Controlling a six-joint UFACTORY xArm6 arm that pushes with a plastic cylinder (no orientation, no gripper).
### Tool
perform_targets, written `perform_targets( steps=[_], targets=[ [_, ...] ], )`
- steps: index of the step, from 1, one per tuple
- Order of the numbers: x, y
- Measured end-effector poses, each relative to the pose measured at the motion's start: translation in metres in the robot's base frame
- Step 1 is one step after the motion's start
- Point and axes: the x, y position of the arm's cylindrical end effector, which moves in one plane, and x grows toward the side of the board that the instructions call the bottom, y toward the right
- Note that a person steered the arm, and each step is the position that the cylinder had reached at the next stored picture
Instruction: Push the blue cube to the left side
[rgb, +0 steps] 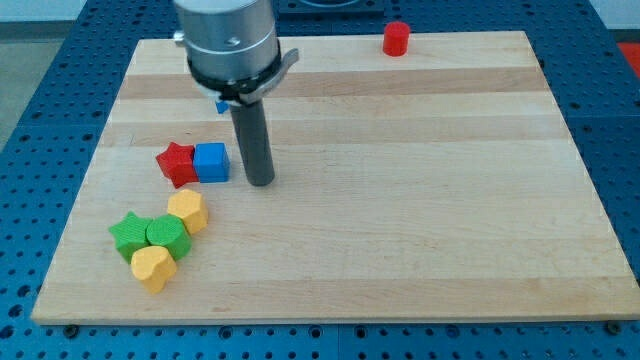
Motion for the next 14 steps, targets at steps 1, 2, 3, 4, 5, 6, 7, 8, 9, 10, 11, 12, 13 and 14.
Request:
perform_targets(
  steps=[1, 2, 3, 4, 5, 6, 7, 8, 9, 10, 11, 12, 13, 14],
  targets=[
    [-0.006, -0.004],
    [-0.024, -0.009],
    [-0.027, -0.026],
    [-0.016, -0.050],
    [-0.004, -0.070],
    [-0.005, -0.068],
    [-0.056, -0.036],
    [-0.088, -0.034],
    [-0.107, -0.051],
    [-0.106, -0.111],
    [-0.082, -0.147],
    [-0.070, -0.154],
    [-0.068, -0.154],
    [-0.068, -0.151]
  ],
)
